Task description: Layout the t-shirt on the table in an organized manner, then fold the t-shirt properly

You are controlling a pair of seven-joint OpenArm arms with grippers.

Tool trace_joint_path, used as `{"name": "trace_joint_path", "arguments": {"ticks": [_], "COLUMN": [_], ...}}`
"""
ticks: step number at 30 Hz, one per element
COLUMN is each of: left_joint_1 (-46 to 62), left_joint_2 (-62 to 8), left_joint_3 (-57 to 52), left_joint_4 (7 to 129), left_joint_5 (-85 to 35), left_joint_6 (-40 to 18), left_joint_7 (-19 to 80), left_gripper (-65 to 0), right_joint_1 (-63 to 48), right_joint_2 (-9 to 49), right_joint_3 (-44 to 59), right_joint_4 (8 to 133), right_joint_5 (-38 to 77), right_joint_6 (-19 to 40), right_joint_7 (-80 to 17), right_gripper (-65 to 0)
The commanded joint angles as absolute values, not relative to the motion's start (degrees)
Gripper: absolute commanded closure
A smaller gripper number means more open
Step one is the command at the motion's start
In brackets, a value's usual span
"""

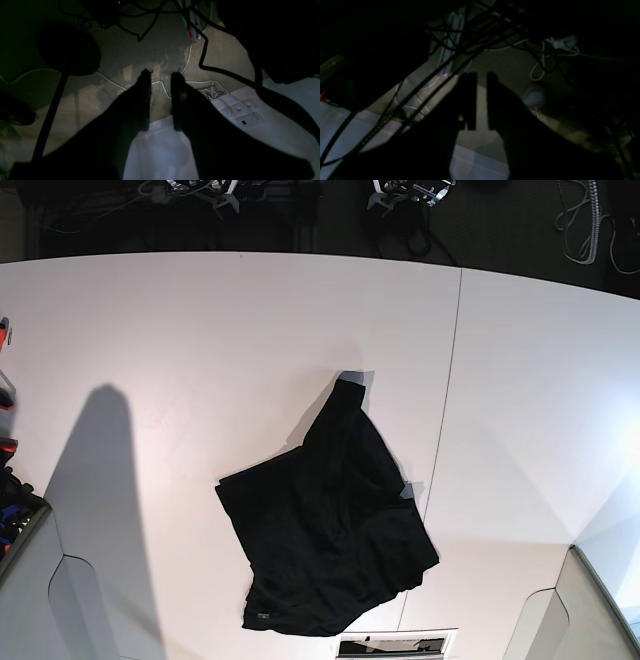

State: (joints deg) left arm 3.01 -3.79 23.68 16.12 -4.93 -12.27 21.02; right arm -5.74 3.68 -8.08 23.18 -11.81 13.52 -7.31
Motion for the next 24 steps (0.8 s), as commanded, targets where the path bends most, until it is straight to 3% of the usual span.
{"name": "trace_joint_path", "arguments": {"ticks": [1,19,24], "left_joint_1": [3.1,3.1,3.6], "left_joint_2": [-3.7,-3.7,-3.7], "left_joint_3": [23.8,23.8,23.8], "left_joint_4": [16.4,16.4,16.4], "left_joint_5": [-4.8,-4.8,-4.9], "left_joint_6": [-12.7,-12.8,-17.3], "left_joint_7": [21.4,21.2,21.2], "left_gripper": [-17.3,-17.2,-17.2], "right_joint_1": [-5.9,-5.9,-6.6], "right_joint_2": [3.9,4.0,4.0], "right_joint_3": [-8.2,-8.2,-8.2], "right_joint_4": [23.4,23.4,23.4], "right_joint_5": [-11.5,-11.5,-11.5], "right_joint_6": [13.9,13.9,14.0], "right_joint_7": [-7.2,-7.2,-7.2], "right_gripper": [-6.0,-6.0,-6.0]}}
